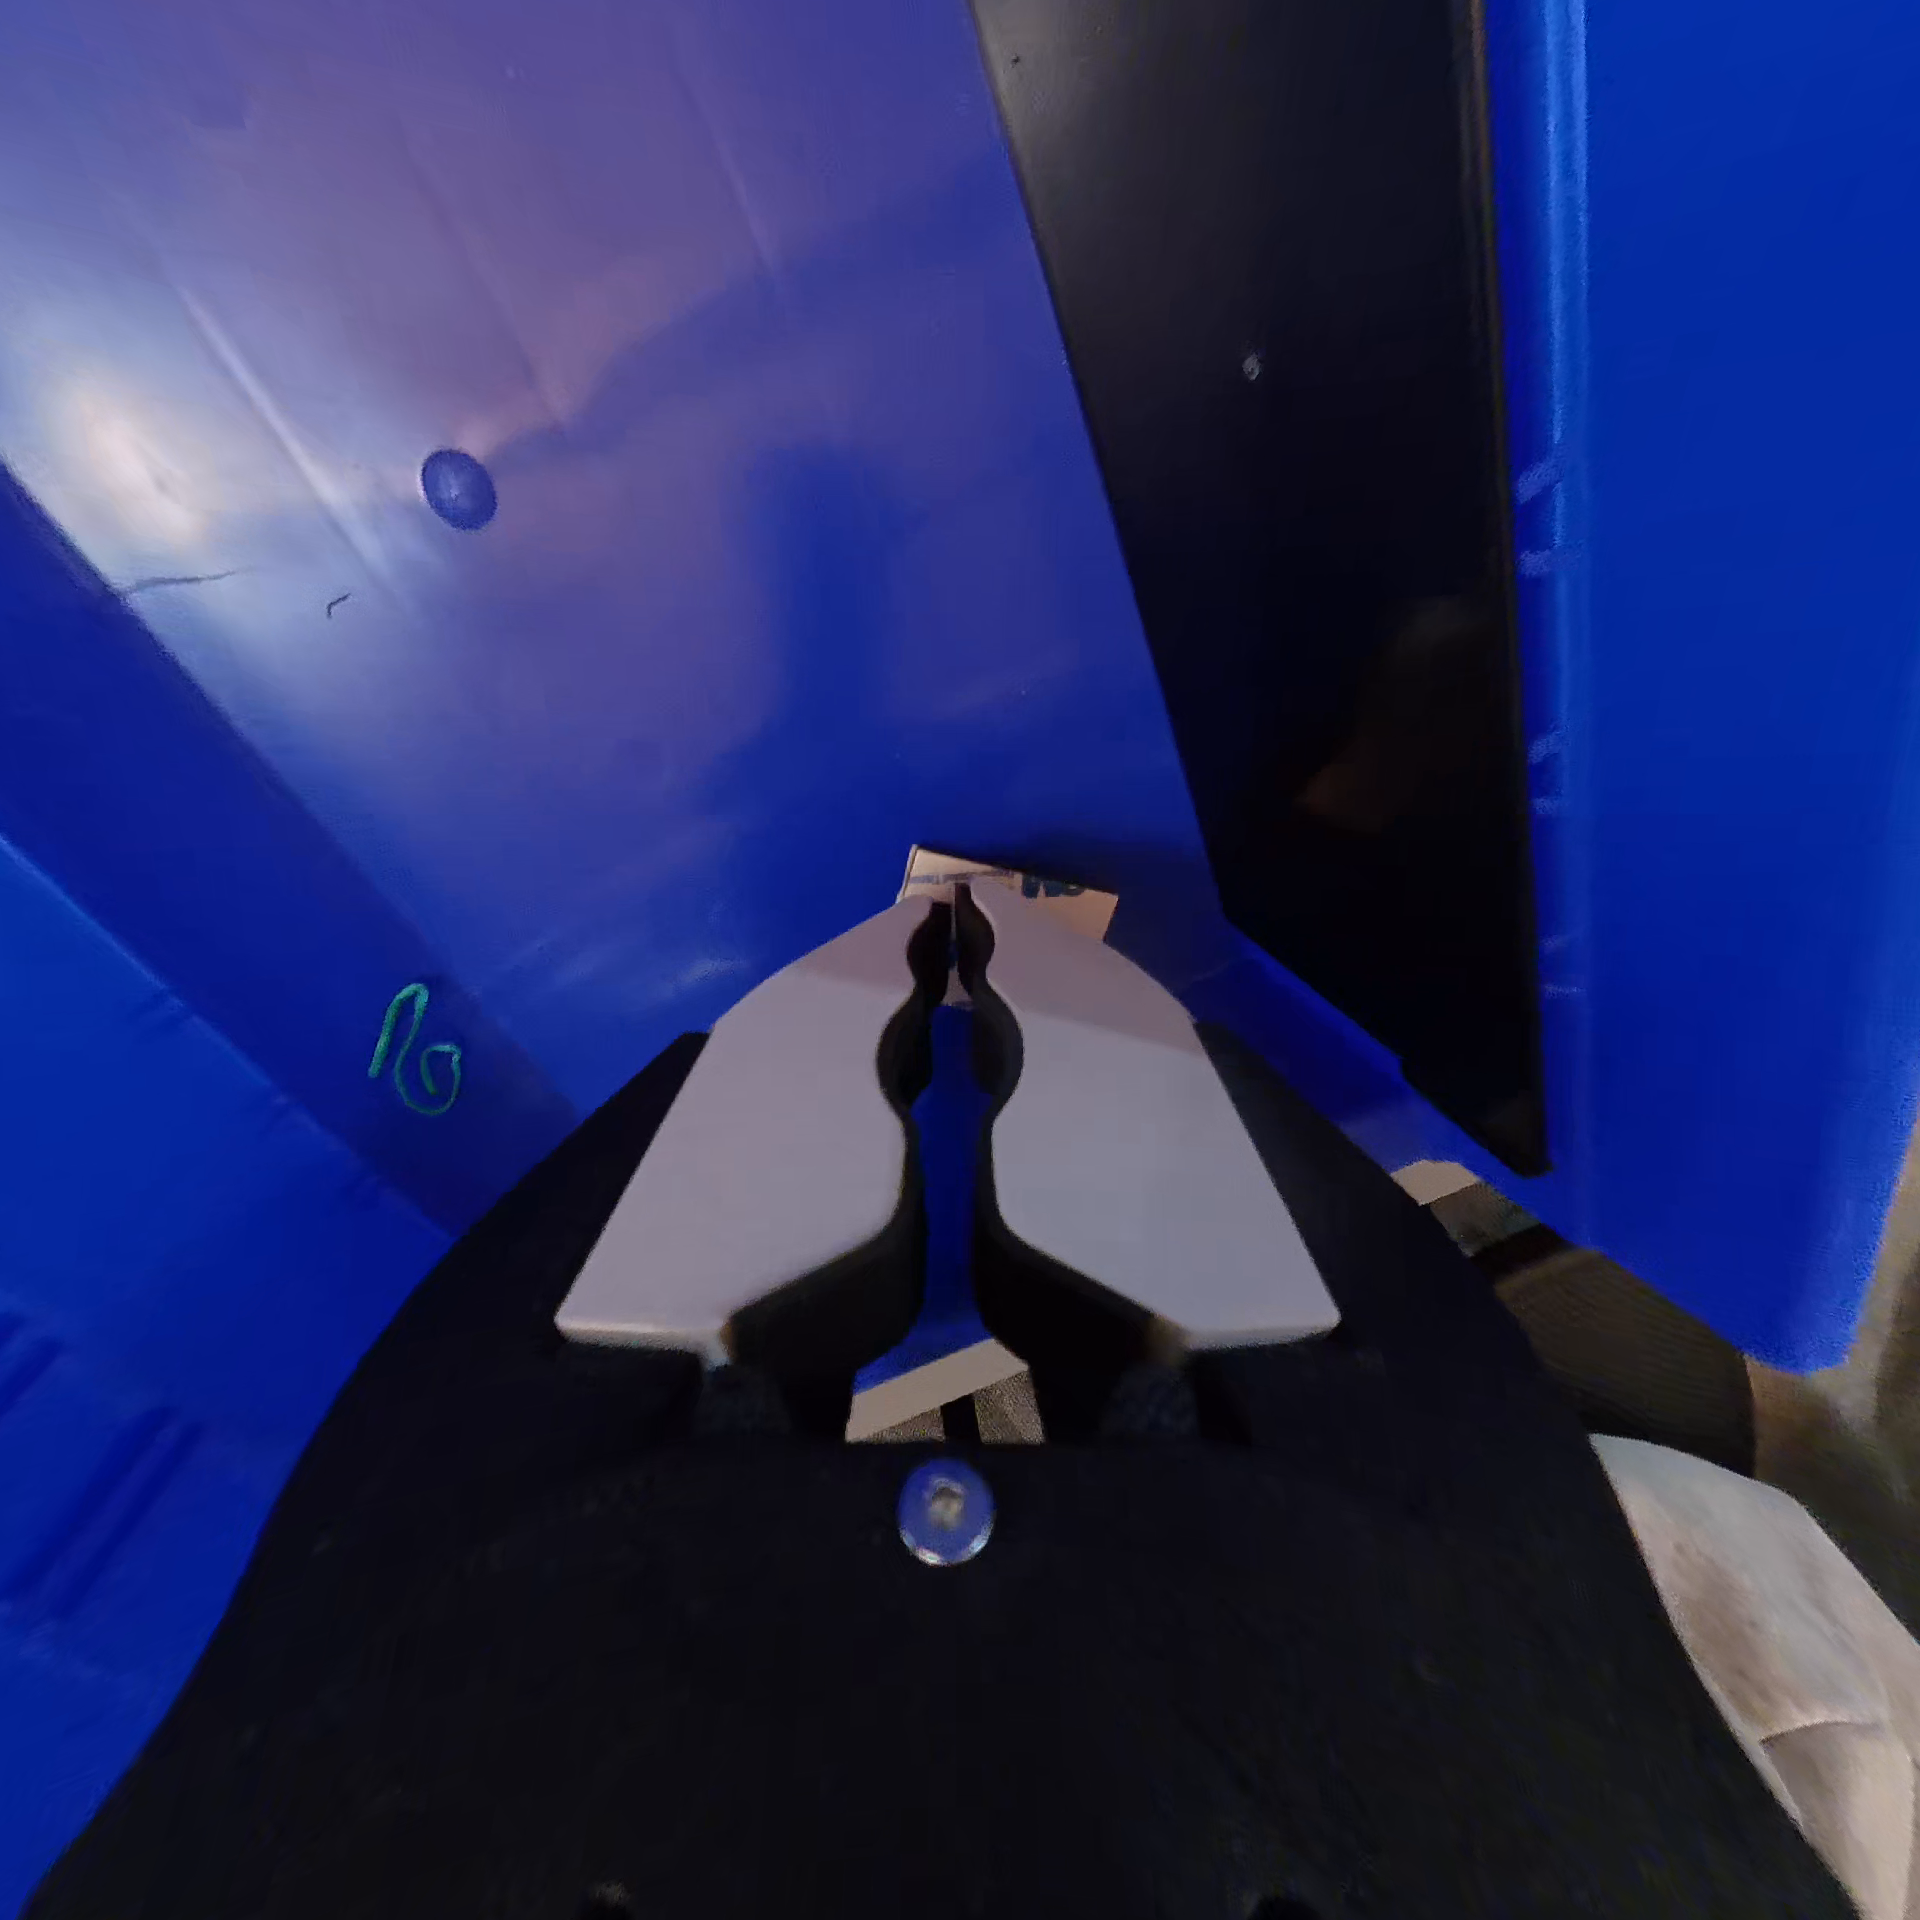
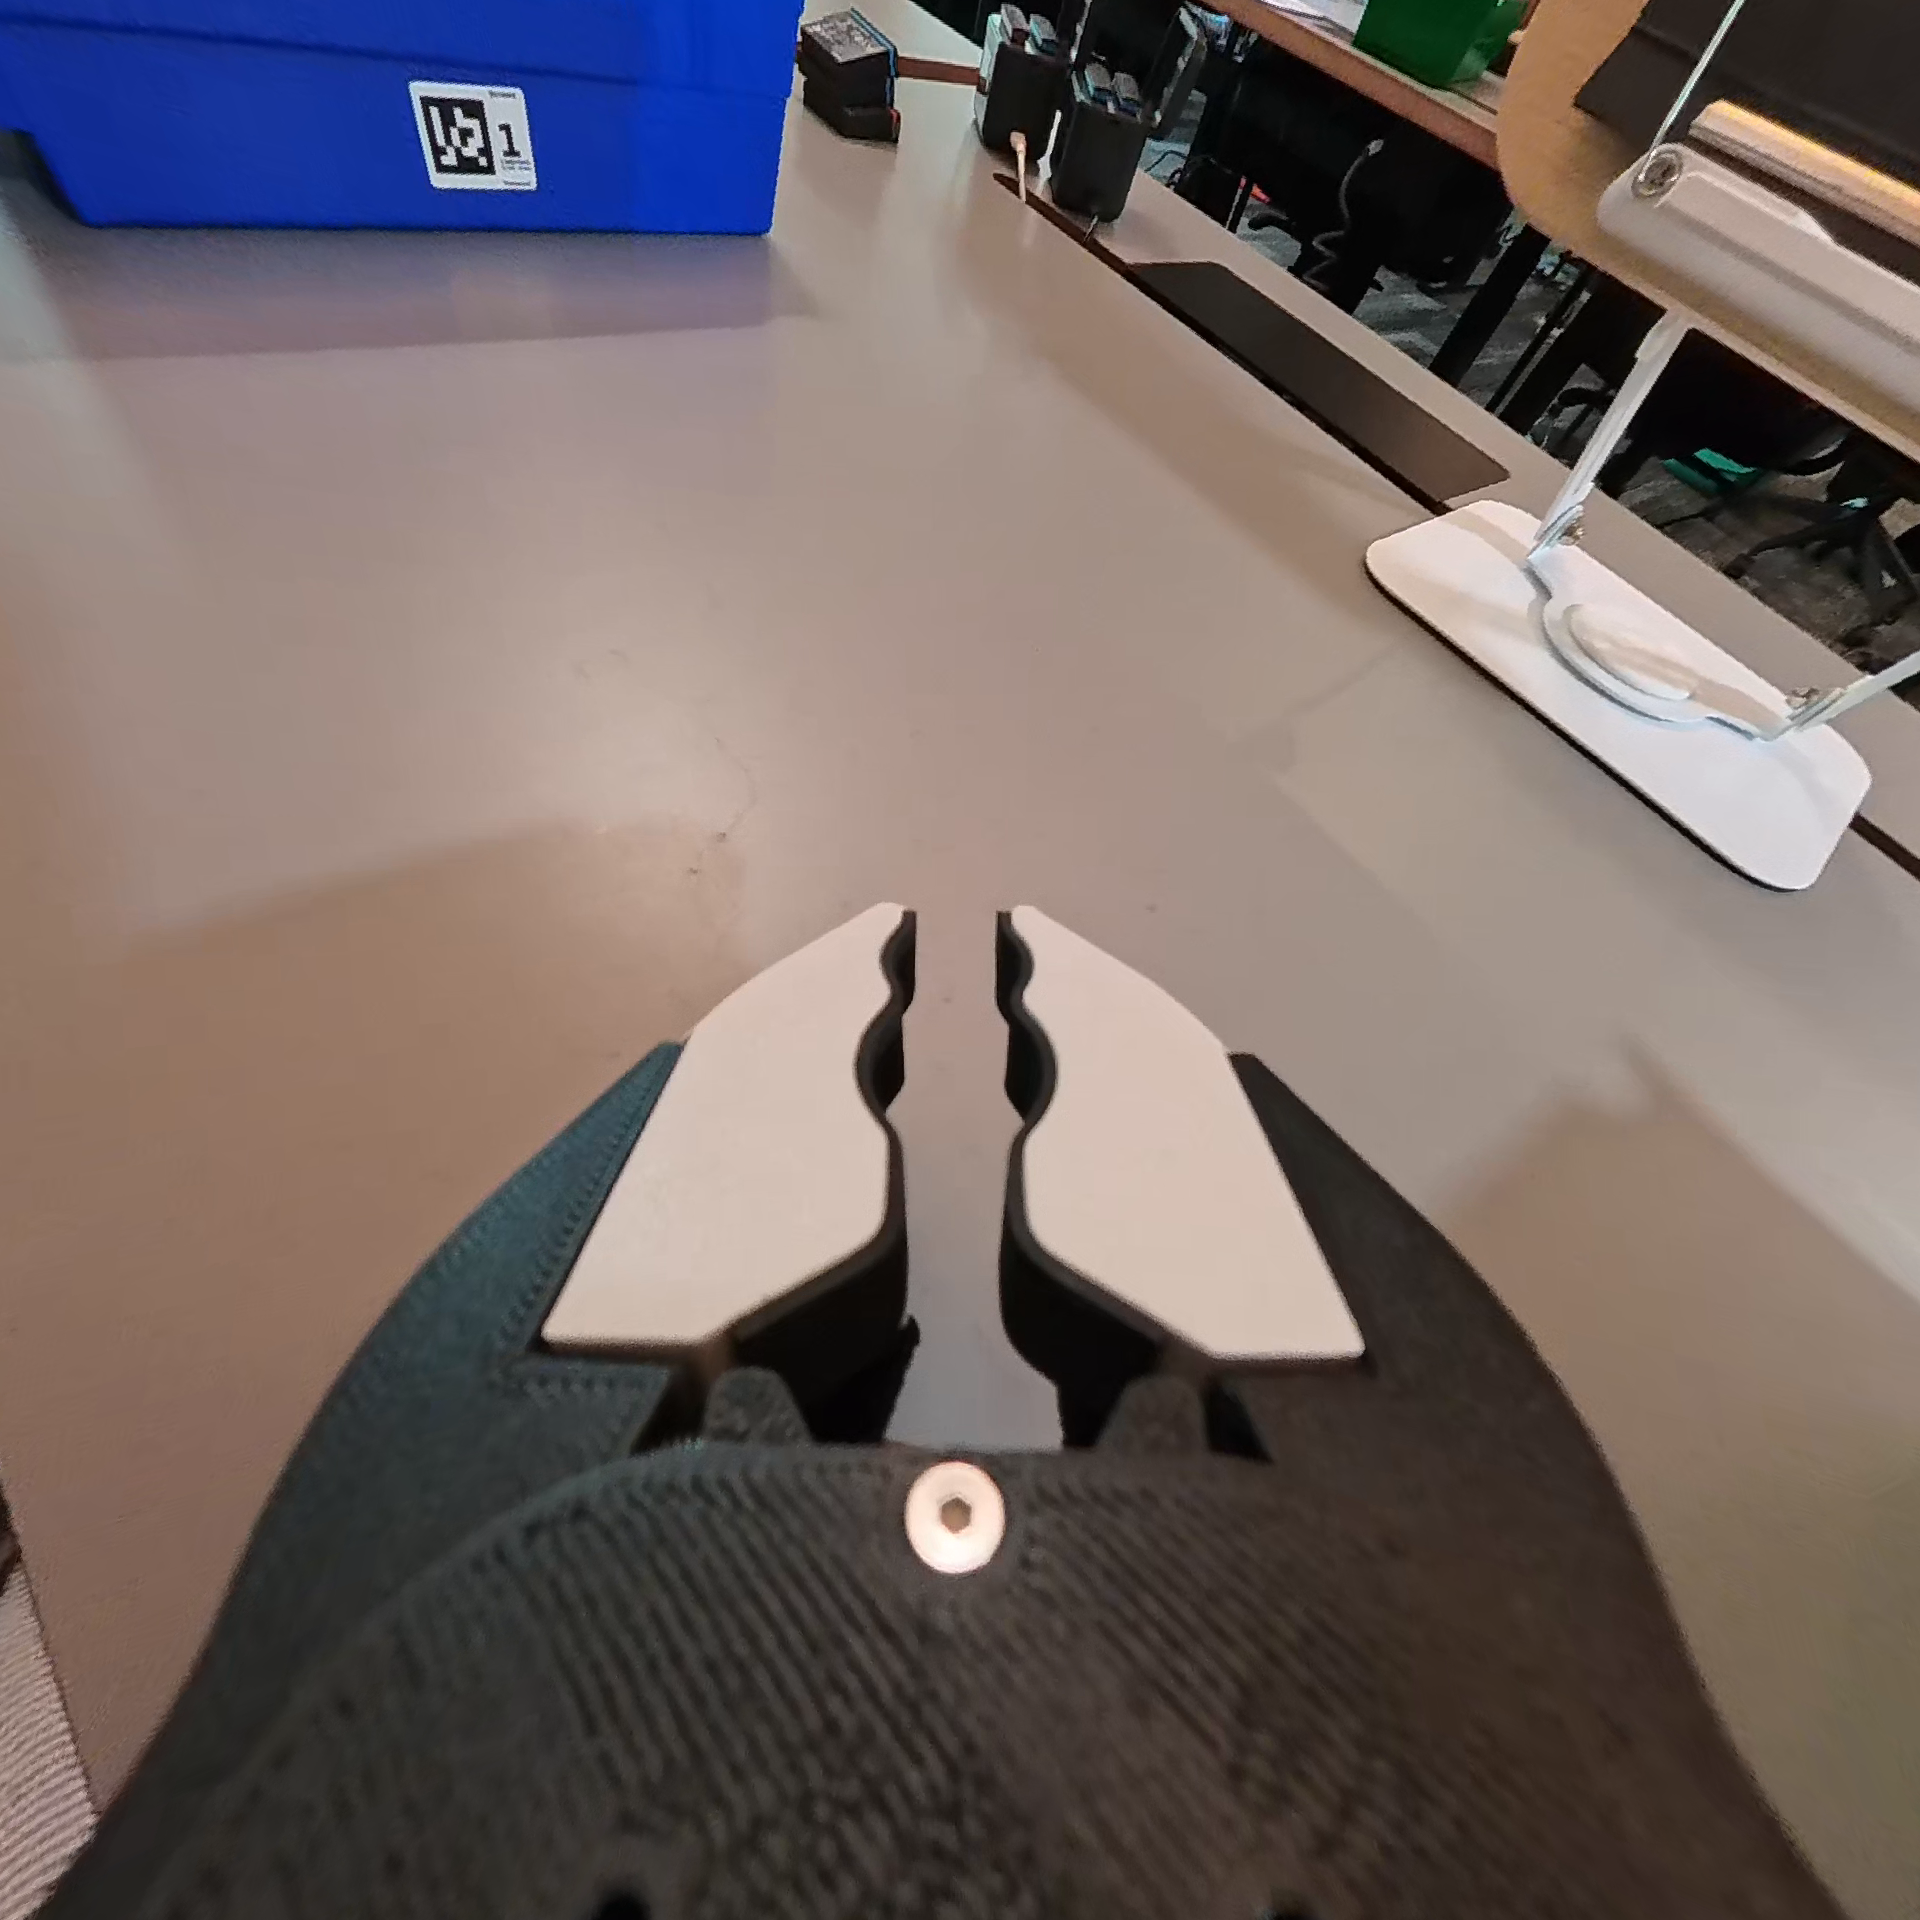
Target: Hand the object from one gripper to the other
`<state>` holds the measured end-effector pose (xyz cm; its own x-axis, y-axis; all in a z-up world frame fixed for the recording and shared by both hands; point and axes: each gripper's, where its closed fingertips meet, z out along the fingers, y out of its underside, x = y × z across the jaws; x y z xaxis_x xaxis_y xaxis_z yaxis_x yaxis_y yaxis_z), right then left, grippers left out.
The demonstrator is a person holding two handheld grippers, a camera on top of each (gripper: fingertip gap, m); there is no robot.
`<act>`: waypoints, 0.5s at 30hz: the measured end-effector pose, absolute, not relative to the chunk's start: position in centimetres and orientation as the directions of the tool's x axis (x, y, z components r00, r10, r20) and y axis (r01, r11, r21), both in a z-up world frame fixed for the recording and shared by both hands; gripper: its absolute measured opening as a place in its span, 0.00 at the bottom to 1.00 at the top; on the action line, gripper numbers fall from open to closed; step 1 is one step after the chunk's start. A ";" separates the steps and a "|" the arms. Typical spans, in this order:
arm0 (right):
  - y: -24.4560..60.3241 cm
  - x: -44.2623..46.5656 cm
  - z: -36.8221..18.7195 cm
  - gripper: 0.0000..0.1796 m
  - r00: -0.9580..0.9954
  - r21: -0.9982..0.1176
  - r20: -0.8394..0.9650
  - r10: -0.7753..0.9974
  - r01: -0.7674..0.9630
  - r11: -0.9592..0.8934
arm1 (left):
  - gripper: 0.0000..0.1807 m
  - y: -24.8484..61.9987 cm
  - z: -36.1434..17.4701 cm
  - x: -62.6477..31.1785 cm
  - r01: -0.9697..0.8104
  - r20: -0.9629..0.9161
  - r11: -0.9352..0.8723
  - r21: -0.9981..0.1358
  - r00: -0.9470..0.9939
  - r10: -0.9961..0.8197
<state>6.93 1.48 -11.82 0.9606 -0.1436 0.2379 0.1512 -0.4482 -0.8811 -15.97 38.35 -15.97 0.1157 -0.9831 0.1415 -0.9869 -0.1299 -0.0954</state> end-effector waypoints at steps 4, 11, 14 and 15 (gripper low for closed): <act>1.5 6.9 -11.9 0.08 0.961 -0.880 0.238 -0.142 0.151 -0.450 | 0.02 38.1 -16.5 -15.6 -0.990 0.139 -0.120 -0.072 0.109 -0.984; 1.5 6.9 -11.9 0.08 0.962 -0.881 0.236 -0.141 0.150 -0.450 | 0.02 37.9 -16.5 -15.1 -0.990 0.148 -0.106 -0.098 0.091 -0.985; 1.5 6.9 -11.9 0.08 0.961 -0.880 0.238 -0.140 0.152 -0.451 | 0.02 38.1 -16.8 -14.9 -0.989 0.141 -0.107 -0.104 0.092 -0.986; 1.5 6.8 -11.9 0.08 0.961 -0.880 0.238 -0.140 0.152 -0.451 | 0.02 38.2 -16.8 -14.9 -0.990 0.131 -0.102 -0.100 0.089 -0.987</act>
<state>6.85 1.47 -11.86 0.9611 -0.1399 0.2381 0.1523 -0.4508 -0.8795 -14.90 38.20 -16.81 0.0889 -0.9874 0.1306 -0.9897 -0.1024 -0.1002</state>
